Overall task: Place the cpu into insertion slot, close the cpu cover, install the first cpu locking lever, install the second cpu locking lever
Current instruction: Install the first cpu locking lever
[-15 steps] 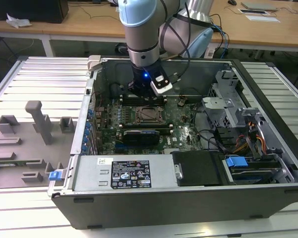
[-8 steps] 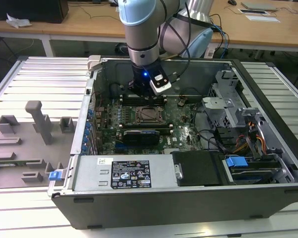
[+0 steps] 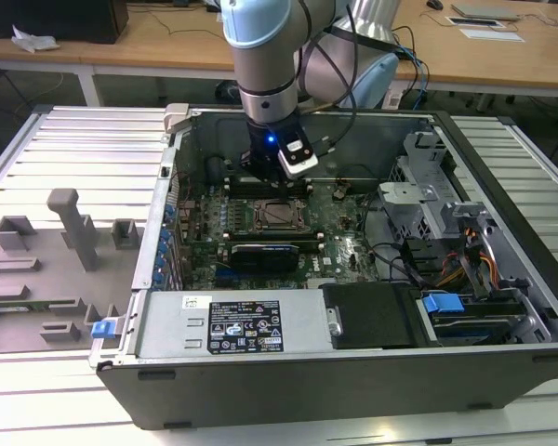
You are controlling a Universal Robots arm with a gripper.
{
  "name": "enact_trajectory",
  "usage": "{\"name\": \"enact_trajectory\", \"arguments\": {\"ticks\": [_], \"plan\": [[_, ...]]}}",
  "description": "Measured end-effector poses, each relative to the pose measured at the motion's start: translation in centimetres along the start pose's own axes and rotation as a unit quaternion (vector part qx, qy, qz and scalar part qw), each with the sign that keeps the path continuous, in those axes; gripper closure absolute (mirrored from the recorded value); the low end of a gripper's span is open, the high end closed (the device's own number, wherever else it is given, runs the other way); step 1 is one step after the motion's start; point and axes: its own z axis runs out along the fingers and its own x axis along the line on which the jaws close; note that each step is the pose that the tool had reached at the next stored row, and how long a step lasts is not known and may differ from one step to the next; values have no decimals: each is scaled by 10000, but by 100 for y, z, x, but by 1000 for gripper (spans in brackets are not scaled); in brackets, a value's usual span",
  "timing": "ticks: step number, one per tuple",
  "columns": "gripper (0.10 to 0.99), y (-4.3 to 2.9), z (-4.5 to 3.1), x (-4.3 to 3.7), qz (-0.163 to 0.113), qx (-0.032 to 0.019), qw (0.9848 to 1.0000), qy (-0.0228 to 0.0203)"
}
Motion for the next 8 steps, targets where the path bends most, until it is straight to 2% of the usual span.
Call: {"name": "enact_trajectory", "arguments": {"ticks": [5, 8], "plan": [[980, 1, 27, 6, 134, 52, 9999, -21], [980, 0, 42, 8, 186, 65, 9998, -26]]}}
